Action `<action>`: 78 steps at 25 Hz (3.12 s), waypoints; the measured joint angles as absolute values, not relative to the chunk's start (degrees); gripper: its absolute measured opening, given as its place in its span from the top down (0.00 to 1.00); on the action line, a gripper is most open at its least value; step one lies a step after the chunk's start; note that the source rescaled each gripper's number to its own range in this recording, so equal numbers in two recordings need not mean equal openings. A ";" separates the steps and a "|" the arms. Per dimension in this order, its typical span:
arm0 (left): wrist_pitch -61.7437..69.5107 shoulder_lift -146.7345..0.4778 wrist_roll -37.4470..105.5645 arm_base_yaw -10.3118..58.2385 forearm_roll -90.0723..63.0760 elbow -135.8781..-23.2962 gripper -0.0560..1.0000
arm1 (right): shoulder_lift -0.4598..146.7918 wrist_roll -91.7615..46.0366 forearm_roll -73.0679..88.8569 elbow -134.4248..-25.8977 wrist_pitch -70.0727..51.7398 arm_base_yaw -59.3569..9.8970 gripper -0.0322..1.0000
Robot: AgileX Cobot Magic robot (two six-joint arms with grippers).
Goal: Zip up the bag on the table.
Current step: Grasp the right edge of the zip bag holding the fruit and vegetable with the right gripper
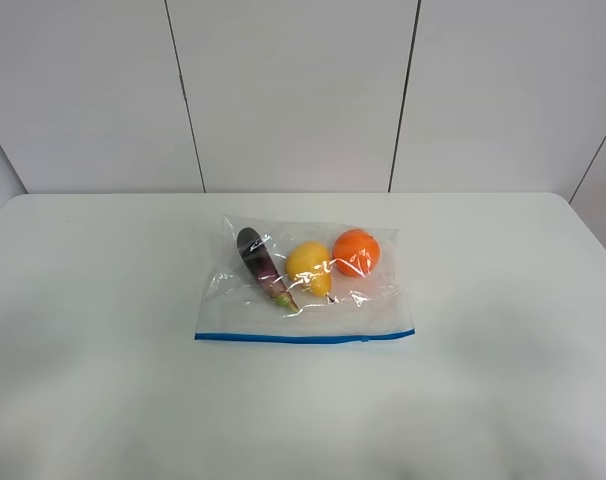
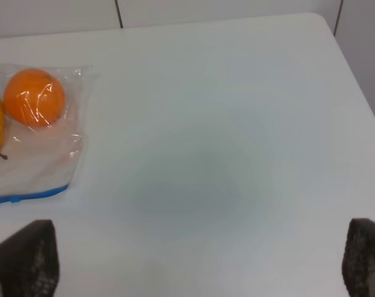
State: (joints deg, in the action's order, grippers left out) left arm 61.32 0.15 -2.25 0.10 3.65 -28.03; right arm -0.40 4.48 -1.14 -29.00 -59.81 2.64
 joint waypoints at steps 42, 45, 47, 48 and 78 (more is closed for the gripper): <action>61.32 0.15 -2.25 0.10 3.65 -27.98 0.00 | -0.44 4.60 0.87 -32.60 -58.34 2.64 0.00; 61.32 0.15 -2.25 0.10 3.65 -27.98 0.00 | -0.44 4.65 0.92 -33.08 -55.02 2.64 0.01; 61.32 0.15 -2.25 0.10 3.65 -27.98 0.00 | 0.77 4.65 0.92 -33.08 -52.96 2.64 0.04; 61.32 0.15 -2.25 0.10 3.65 -27.98 0.00 | 2.10 4.65 0.92 -33.08 -51.71 2.64 0.05; 61.32 0.15 -2.25 0.10 3.65 -27.98 0.00 | 61.08 -8.16 18.12 -33.15 -33.01 2.64 0.06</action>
State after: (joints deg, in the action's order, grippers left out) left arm 61.32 0.15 -2.25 0.10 3.65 -27.98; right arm 61.08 -8.16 18.12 -33.15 -33.01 2.64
